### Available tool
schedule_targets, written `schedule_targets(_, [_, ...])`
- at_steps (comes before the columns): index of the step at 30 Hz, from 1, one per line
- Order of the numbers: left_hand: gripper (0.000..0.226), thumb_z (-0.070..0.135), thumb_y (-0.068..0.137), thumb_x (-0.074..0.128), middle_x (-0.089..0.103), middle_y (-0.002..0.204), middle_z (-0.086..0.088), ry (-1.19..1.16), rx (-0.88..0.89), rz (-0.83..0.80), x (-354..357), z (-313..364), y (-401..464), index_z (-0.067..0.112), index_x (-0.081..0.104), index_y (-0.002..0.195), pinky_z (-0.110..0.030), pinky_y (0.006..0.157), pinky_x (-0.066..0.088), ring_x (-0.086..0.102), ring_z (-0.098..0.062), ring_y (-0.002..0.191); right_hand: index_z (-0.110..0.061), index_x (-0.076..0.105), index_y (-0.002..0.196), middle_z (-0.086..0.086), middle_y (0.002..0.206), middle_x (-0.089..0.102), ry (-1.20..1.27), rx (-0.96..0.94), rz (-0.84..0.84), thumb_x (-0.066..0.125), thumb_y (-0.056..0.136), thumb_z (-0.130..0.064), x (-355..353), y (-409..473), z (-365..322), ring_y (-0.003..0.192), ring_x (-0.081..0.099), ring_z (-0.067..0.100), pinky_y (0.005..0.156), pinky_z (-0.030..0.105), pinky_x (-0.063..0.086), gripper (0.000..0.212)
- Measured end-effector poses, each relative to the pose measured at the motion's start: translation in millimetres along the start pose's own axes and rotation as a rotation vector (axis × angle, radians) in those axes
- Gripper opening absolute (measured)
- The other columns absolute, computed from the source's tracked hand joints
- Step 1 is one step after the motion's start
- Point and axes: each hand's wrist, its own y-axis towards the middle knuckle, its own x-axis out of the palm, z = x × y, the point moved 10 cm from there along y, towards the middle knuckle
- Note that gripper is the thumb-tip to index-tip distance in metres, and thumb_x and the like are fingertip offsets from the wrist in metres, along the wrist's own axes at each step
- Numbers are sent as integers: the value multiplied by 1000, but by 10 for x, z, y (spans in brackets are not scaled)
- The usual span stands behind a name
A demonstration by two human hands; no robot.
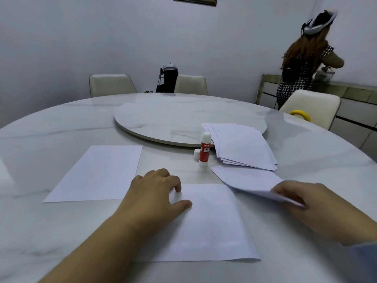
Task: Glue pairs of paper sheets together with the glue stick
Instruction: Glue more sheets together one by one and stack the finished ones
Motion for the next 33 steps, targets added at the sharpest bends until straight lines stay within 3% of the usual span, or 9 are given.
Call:
schedule_targets(5, [34, 65, 80, 50, 48, 105, 18, -18, -9, -21, -5, -4, -5, 38, 54, 100, -26, 94, 31, 44, -5, 106, -44, 71, 73, -18, 63, 69, 183, -2, 67, 70, 79, -11, -117, -68, 96, 57, 62, 2, 50, 17, 45, 33])
schedule_targets(8, [34, 66, 79, 50, 48, 105, 18, -11, -18, -30, -1, -12, 2, 38, 53, 98, -26, 93, 31, 44, -5, 106, -33, 73, 62, -9, 50, 62, 191, 23, 143, 78, 75, -13, -96, -118, 142, 45, 49, 6, 45, 20, 38, 25])
schedule_targets(12, [33, 67, 76, 53, 48, 102, 20, -17, -43, -52, -6, -36, -11, 39, 54, 93, -26, 88, 29, 45, -3, 101, -38, 69, 58, -13, 45, 57, 133, 42, 267, 87, 62, -18, -110, -176, 97, 58, 55, 9, 47, 20, 37, 27])
schedule_targets(17, [35, 68, 70, 60, 47, 99, 21, -38, -98, -83, -56, -109, -38, 37, 57, 87, -24, 84, 27, 40, -2, 91, -45, 70, 58, -22, 55, 64, 148, 88, 187, 89, 45, -39, -81, -155, 123, 65, 58, 0, 51, 20, 42, 24])
schedule_targets(21, [38, 65, 70, 63, 48, 104, 23, -75, -118, -142, -46, -136, -65, 39, 61, 97, -21, 82, 34, 46, -1, 97, -63, 68, 75, -38, 80, 68, 198, 17, -36, 79, 69, -34, 15, -135, 213, 80, 61, -17, 72, 3, 45, 32])
schedule_targets(25, [47, 62, 69, 67, 46, 109, 25, -109, -130, -215, -17, -196, -120, 40, 60, 110, -22, 90, 40, 47, -2, 106, -62, 69, 85, -33, 90, 70, 274, -78, -52, 69, 84, -18, 6, -165, 277, 89, 63, -15, 79, 1, 42, 44])
schedule_targets(29, [25, 53, 82, 58, 51, 111, 25, -288, -163, -57, -260, -248, -133, 41, 60, 103, -16, 80, 38, 49, 3, 101, -67, 60, 96, -45, 92, 62, 169, -133, 258, 44, 89, -66, -300, -232, 210, 85, 60, -19, 71, -3, 41, 17])
schedule_targets(31, [20, 51, 89, 49, 63, 102, 16, -534, -325, 12, -358, -407, -136, 36, 63, 92, -19, 72, 45, 58, -2, 88, -65, 58, 101, -43, 97, 61, 235, -142, 414, 38, 88, -72, -489, -274, 175, 89, 62, -12, 76, 7, 47, 25])
schedule_targets(33, [32, 50, 92, 46, 72, 95, 2, -897, -499, -70, -254, -467, -174, 25, 65, 99, -29, 71, 53, 66, -15, 82, -61, 58, 105, -40, 99, 62, 313, -194, 529, 42, 91, -66, -631, -299, 52, 92, 63, -6, 83, 23, 50, 22])
